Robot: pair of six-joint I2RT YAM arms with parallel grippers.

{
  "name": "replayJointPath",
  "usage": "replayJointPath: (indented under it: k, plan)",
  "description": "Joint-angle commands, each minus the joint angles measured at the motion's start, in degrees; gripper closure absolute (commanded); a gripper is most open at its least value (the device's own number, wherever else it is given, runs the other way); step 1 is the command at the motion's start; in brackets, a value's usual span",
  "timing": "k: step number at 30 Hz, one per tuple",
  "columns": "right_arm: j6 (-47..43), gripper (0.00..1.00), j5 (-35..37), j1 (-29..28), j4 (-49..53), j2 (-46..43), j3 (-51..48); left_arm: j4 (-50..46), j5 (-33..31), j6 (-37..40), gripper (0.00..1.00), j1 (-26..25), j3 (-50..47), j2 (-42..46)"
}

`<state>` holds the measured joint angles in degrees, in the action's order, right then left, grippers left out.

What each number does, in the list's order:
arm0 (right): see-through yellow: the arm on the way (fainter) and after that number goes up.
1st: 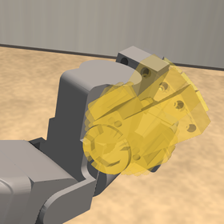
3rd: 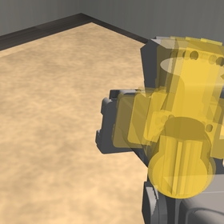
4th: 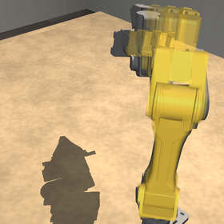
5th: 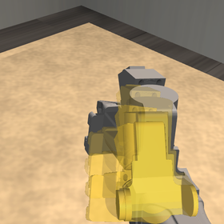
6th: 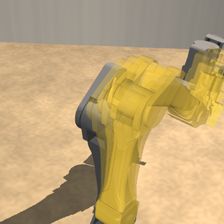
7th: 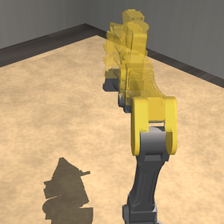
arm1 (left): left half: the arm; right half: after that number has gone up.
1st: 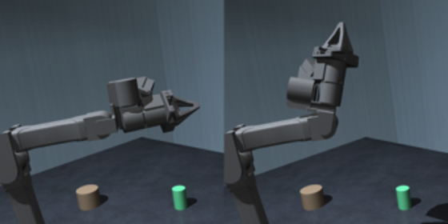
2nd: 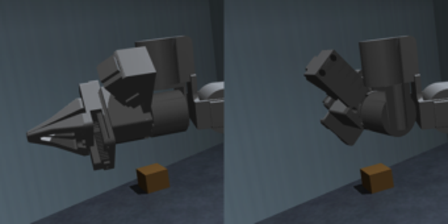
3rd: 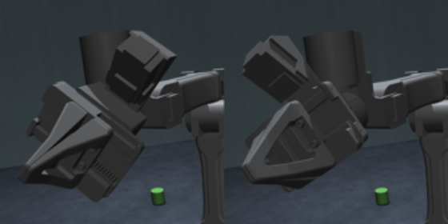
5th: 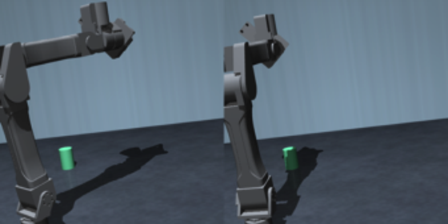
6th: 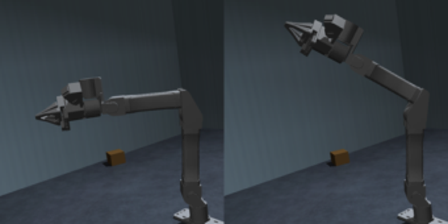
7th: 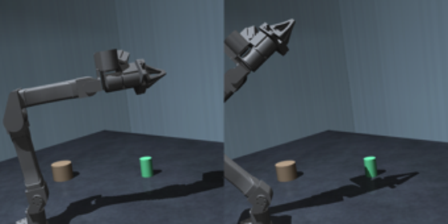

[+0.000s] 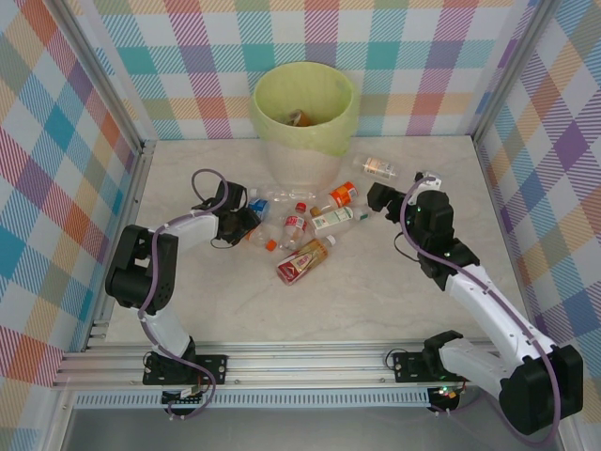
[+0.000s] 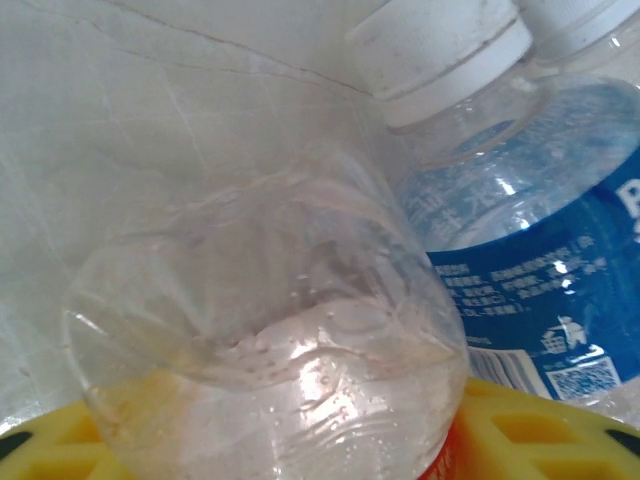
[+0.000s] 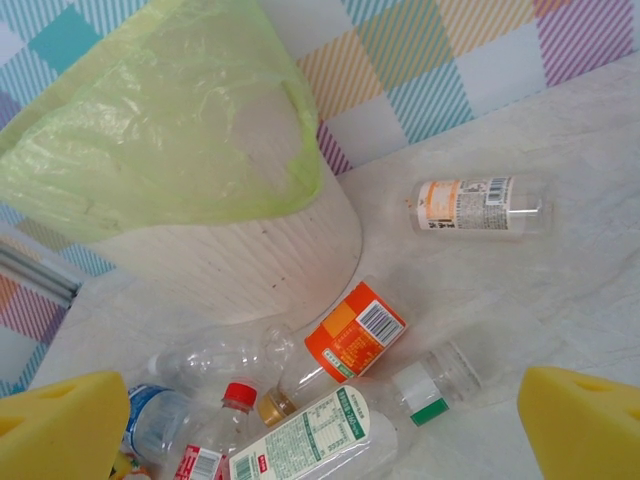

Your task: Put the plastic bottles in the bin

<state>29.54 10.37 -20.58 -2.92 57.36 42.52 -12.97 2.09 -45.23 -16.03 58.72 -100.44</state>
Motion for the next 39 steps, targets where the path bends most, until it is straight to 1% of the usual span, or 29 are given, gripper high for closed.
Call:
replayJointPath:
  k: [1,5,8,11,15,17,20,24,28,31,35,39]
  plan:
    - [-5.4,0.0,-4.9,0.3,-2.3,-1.1,-0.6,0.4,0.1,0.6,0.53,-0.1,-1.0,1.8]
    - [-6.7,0.0,-4.9,0.3,-0.7,-1.1,0.0,0.1,1.1,1.4,0.59,-0.2,-0.6,1.9]
    - [-6.8,0.0,-5.1,0.3,-1.2,-1.2,-0.3,0.2,1.5,1.8,0.61,-0.2,-1.0,2.5]
    - [-7.2,0.0,-6.2,0.3,-1.7,-1.1,-0.5,1.3,1.6,2.1,0.62,-0.1,-1.8,4.7]
    - [-7.0,0.0,-6.6,0.3,-2.3,-0.6,-0.5,2.7,-0.1,1.3,0.61,-0.2,-3.6,8.7]
    - [-5.9,0.0,-5.3,0.3,-2.2,-0.4,-0.5,3.5,-0.1,1.1,0.61,-0.2,-4.0,10.5]
    - [-3.3,0.0,-0.1,0.2,-0.8,-0.1,-0.5,5.2,-0.1,1.4,0.6,-0.2,-4.5,13.5]
    - [-0.8,0.0,6.7,0.3,1.3,-0.3,-1.0,11.3,2.2,5.0,0.59,-0.2,-4.6,16.9]
    - [2.1,0.0,11.2,0.3,2.9,-0.5,-1.5,15.1,2.9,11.0,0.58,-0.2,-1.0,17.7]
    - [3.4,0.0,12.9,0.4,3.5,-0.5,-1.6,20.4,3.4,13.2,0.57,-0.3,2.7,17.0]
    - [3.8,0.0,13.1,0.4,3.5,-0.3,-1.4,26.8,4.1,15.8,0.57,-0.2,8.9,14.6]
    - [2.9,0.0,13.1,0.4,4.7,-0.2,-0.6,35.7,0.9,18.2,0.57,-0.3,13.1,12.7]
